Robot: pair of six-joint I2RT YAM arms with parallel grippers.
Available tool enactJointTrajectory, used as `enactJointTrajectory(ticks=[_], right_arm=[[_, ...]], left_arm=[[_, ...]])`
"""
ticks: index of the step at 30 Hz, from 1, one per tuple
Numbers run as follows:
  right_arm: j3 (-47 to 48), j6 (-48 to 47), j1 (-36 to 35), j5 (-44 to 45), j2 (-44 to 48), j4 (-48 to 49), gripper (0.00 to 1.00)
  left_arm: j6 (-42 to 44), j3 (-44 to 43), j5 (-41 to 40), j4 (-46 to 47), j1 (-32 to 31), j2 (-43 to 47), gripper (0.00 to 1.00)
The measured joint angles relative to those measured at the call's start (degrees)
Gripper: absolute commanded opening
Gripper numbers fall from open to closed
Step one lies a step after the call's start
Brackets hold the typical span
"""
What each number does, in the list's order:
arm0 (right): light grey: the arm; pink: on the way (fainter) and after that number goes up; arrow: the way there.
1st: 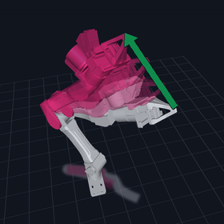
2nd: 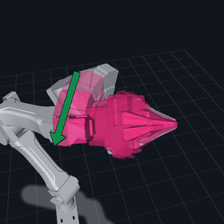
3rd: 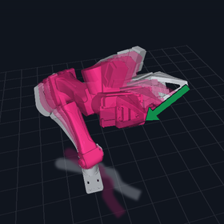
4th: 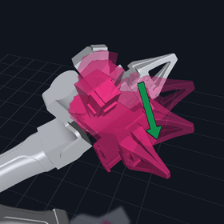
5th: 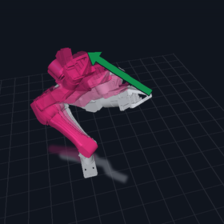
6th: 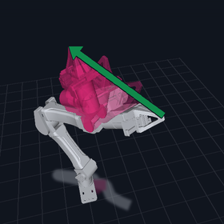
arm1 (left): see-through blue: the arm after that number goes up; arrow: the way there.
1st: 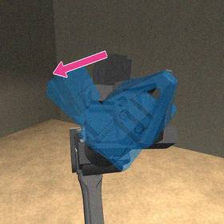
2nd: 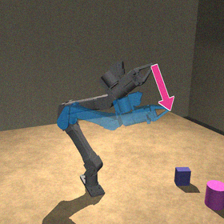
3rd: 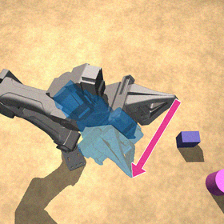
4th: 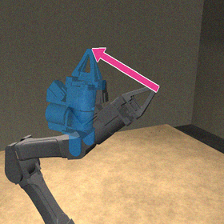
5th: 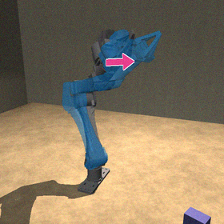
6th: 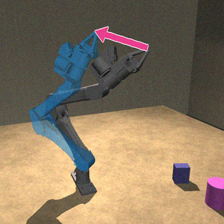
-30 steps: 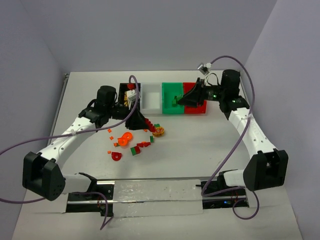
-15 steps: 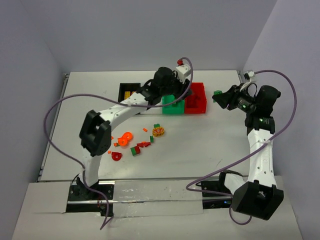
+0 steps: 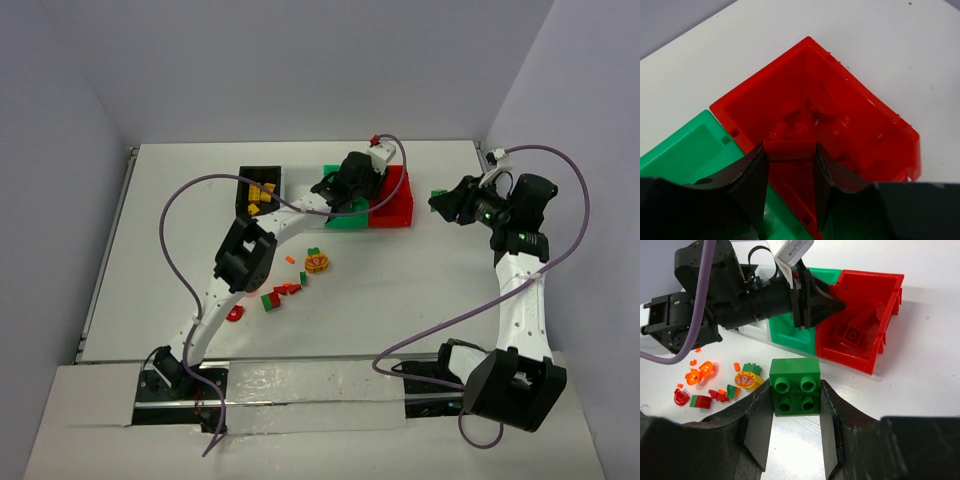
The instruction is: Sort the legos into containers by color
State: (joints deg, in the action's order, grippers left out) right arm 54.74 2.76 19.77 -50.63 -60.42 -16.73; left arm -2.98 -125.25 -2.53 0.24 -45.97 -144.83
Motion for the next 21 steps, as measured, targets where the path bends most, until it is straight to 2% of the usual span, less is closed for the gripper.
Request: enactJointTrajectory(ticks=[2,5,6,9,16,21], right_arm=[[0.0,-0.1,0.0,0.0,-0.9,0.0,0.00],[0.0,-0.4,0.0,0.0,-2.2,-0.1,0.00],[0.0,-0.6,0.0,0.1,-2.4,-0.2,0.00],[0.4,-1.0,-0.1,0.3,-2.9,-0.9,0.00],[2.1,-1.3,-1.4,1.6,-3.2,-2.0,0.00],[3.2,-2.0,-3.6,3.7,-3.3,-2.1,0.00]], left_arm=[[0.5,-0.5,-1.2,0.1,-0.1,-0.4,0.24],[0.7,-0.6,-2.2,1.3,-0.1,-0.5,0.58],[0.8,-0.6,-2.2,1.7,-0.1,-0.5,0.66],[0.8,-0.6,-2.2,2.2,-0.1,-0.5,0.71],[1.1,-0.6,-1.5,2.4,-0.1,0.4,0.72],[0.2,0.9,0.0,0.9,0.6,6.4,0.82]])
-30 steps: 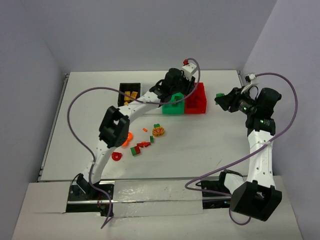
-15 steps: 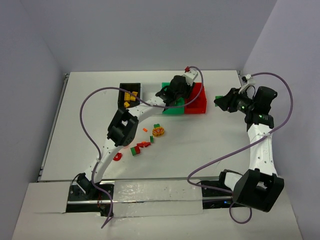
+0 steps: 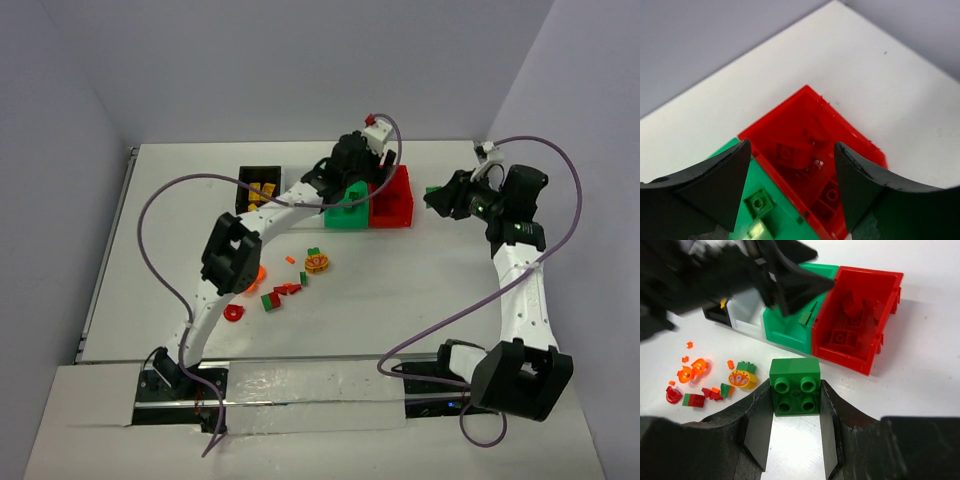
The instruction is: Sort the legos into containers by color
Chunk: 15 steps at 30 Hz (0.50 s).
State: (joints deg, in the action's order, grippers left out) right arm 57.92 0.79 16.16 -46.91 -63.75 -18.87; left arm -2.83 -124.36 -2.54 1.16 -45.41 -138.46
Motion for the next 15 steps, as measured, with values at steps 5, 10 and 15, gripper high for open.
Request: enactJointTrajectory(ticks=[5,10,15], right_arm=[[1.8,-0.9,-6.6,3.8,-2.1,0.3,0.00],[4.5,-2.2,-16.5,11.3,-6.8,1.6,0.00],[11.9,-3.2,-26.8,17.9,-17.3,2.6,0.00]], left_arm=[[-4.5,4.5,6.8,-4.0,4.8,14.6,0.89],[-7.5,15.8,13.7,-7.4,17.6,34.7,0.93],[-7.2,33.7,17.4,-12.1,27.7,52.9,0.95]])
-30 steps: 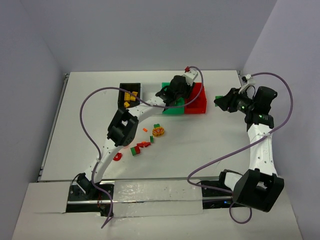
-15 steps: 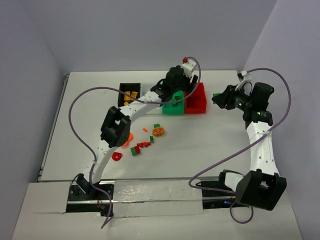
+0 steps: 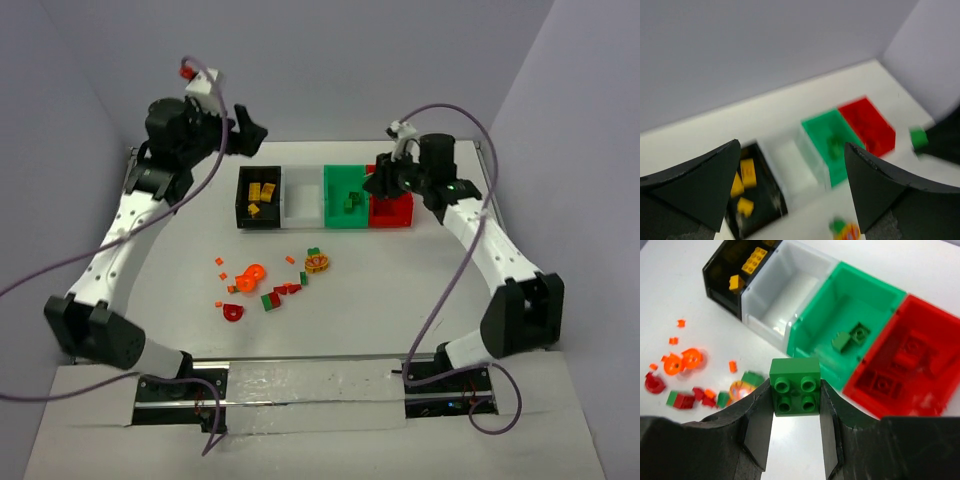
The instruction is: Sort the legos into containers by color
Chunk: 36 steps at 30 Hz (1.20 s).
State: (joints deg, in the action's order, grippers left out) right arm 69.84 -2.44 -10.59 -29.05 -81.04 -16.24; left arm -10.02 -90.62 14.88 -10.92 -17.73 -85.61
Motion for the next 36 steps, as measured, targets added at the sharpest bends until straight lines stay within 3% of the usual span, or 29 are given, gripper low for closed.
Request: enactJointTrajectory(ticks=[4,10,16,18,19,21,23,28,36], right_arm=[[6.0,0.3,-3.8,4.2,-9.9,1.4,0.00],[14.5,1.9,-6.8,10.4,-23.6,2.4,0.00],[22.2,2.8,-8.0,13.9,-32.6,2.2,0.08],[24.8,2.8,-8.1,15.0,-35.1,2.0,0.22],[26.0,2.8,-8.2,15.6,-36.2,1.9,0.23],[27.8,2.8,-8.2,16.1,-38.1,1.7,0.41],[28.7,2.8,-8.3,16.7,-39.3,1.5,0.48],[28.8,2.9,-8.3,17.6,-40.3,1.0,0.69],[27.9,3.0,-8.8,17.3,-39.5,0.6,0.75]], left_arm=[[1.9,12.4,7.4,-6.7,5.6,8.7,0.93],[11.9,23.1,16.7,-18.5,17.8,11.5,0.92],[20.1,28.8,19.9,-25.4,20.0,13.7,0.91],[22.4,30.2,20.5,-26.7,20.0,14.6,0.91],[23.8,30.7,20.8,-27.2,20.0,14.8,0.91],[26.7,31.5,21.9,-28.8,20.0,14.9,0.90],[30.0,32.3,23.0,-30.9,20.0,14.9,0.89],[37.3,33.9,24.0,-35.1,17.4,15.1,0.88],[39.0,43.1,19.6,-32.7,-1.7,18.7,0.83]])
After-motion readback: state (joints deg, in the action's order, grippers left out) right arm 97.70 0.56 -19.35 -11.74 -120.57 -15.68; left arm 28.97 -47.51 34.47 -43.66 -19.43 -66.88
